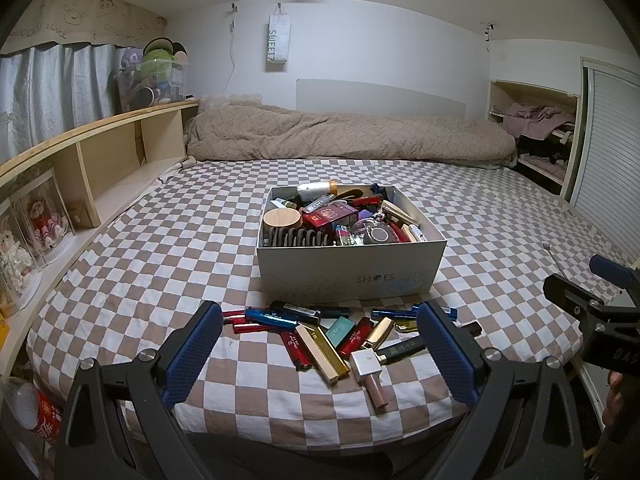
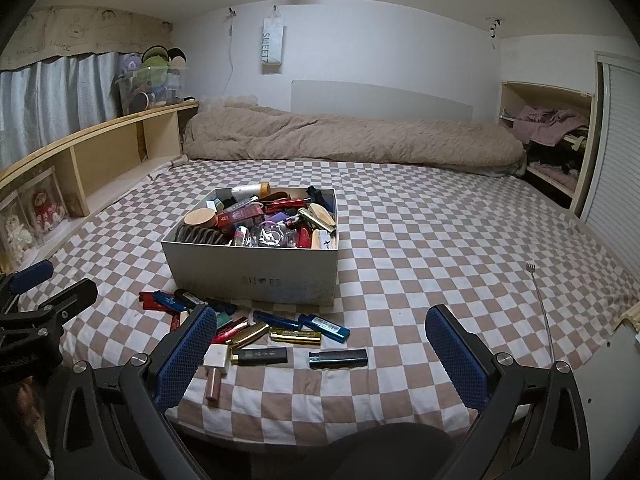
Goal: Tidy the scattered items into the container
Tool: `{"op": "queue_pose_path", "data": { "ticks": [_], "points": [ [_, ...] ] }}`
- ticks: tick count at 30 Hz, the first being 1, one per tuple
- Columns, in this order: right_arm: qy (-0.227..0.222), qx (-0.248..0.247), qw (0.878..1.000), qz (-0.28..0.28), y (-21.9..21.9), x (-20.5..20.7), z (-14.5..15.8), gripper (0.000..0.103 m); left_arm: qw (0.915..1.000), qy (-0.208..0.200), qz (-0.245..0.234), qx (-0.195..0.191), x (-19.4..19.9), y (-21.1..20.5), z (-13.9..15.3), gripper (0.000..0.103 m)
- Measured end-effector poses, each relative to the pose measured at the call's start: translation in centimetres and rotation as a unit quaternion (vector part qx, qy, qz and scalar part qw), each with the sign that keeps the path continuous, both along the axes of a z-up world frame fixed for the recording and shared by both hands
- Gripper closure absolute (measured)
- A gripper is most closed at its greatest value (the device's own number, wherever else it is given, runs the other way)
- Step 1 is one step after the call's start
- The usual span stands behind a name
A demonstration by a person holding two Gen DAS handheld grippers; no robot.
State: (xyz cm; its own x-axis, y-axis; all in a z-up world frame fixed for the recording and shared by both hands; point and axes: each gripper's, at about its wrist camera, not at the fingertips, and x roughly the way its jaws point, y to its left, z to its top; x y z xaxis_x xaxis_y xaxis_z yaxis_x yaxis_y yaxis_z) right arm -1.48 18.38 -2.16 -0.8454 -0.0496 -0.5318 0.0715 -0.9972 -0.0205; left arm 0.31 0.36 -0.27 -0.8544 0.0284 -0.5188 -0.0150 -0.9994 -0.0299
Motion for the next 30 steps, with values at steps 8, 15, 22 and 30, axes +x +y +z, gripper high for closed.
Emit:
{"op": "queue_pose_path", "data": {
  "ticks": [8,15,22,30],
  "points": [
    [-0.004,-0.001,1.000,0.003,-0.1,-0.1,-0.2,0.000,1.0000,0.000,-0.001,-0.003,-0.1,0.0,-0.2,0.005],
    [-0.008,0.002,1.000,0.006,-0.3,-0.3,-0.4,0.000,0.9999,-0.005,0.006,-0.007,-0.4,-0.1,-0.5,0.005],
    [-0.018,0.002,1.000,0.007,0.1,-0.9,-1.1,0.000,0.9993,-0.030,0.022,-0.001,-1.5,-1.1,-2.0,0.005],
    [-0.041,0.009,0.999,0.006,0.1,-2.0,-2.5,0.000,0.9971,-0.063,0.036,-0.023,-2.7,-1.2,-4.8,0.004]
  ]
}}
